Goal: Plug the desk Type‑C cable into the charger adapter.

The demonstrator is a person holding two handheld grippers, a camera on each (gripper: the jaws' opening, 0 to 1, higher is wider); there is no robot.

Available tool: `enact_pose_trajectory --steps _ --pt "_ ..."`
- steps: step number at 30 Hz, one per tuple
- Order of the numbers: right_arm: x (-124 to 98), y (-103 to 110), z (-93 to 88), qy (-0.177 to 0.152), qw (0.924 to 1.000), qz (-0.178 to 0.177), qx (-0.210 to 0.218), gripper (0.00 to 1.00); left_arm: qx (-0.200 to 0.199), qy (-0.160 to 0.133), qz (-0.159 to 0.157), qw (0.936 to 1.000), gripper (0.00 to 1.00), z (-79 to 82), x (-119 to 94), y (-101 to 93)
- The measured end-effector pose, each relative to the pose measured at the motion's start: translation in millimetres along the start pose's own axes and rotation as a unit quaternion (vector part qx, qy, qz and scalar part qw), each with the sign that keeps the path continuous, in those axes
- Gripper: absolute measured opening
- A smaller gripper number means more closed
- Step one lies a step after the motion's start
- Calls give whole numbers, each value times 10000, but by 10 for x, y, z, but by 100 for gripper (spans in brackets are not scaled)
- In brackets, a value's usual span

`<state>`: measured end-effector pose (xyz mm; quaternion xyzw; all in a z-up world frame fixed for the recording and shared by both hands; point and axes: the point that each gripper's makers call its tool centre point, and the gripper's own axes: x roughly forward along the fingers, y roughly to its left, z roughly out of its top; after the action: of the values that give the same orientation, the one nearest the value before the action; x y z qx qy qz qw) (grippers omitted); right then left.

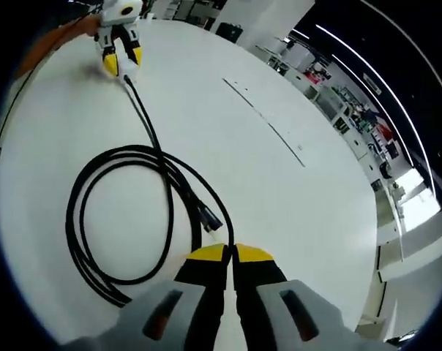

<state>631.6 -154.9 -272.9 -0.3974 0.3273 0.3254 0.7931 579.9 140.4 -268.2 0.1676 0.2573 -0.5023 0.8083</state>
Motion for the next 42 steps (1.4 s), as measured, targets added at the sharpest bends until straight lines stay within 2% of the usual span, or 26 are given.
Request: enact_pose_trajectory --steps 8,12,14,15,18,20,21,27,32,36,42 --pt "209 -233 40 78 9998 -129 -148 2 12 -47 -94 9999 25 51 84 350" --pt "280 -337 96 97 9998 -127 -139 2 54 11 -85 9999 25 99 136 343" --pt "334 -417 104 151 9996 -183 -163 2 70 32 -70 9999 25 99 140 479" --pt "350 -440 106 164 9995 -194 -163 2 88 37 -51 9999 25 101 142 430" --pt "430 -563 126 200 9994 -246 -171 2 114 5 15 9999 25 134 174 477" --pt "452 -593 136 208 9993 -258 -144 2 339 -98 139 9993 25 159 185 639" --pt "467 -609 144 211 9993 -277 -157 2 296 -94 118 9994 25 152 184 709" --pt "600 -779 193 280 9988 -352 -181 2 262 -72 74 9996 25 203 216 860" --pt "597 -797 182 335 9986 -392 -142 2 307 -65 30 9995 24 223 253 864" --pt "594 -811 192 327 9986 -409 -115 2 277 -15 18 9996 24 217 246 973" --pt "627 -816 184 344 9985 -387 -155 2 266 -11 15 9996 24 210 234 1012"
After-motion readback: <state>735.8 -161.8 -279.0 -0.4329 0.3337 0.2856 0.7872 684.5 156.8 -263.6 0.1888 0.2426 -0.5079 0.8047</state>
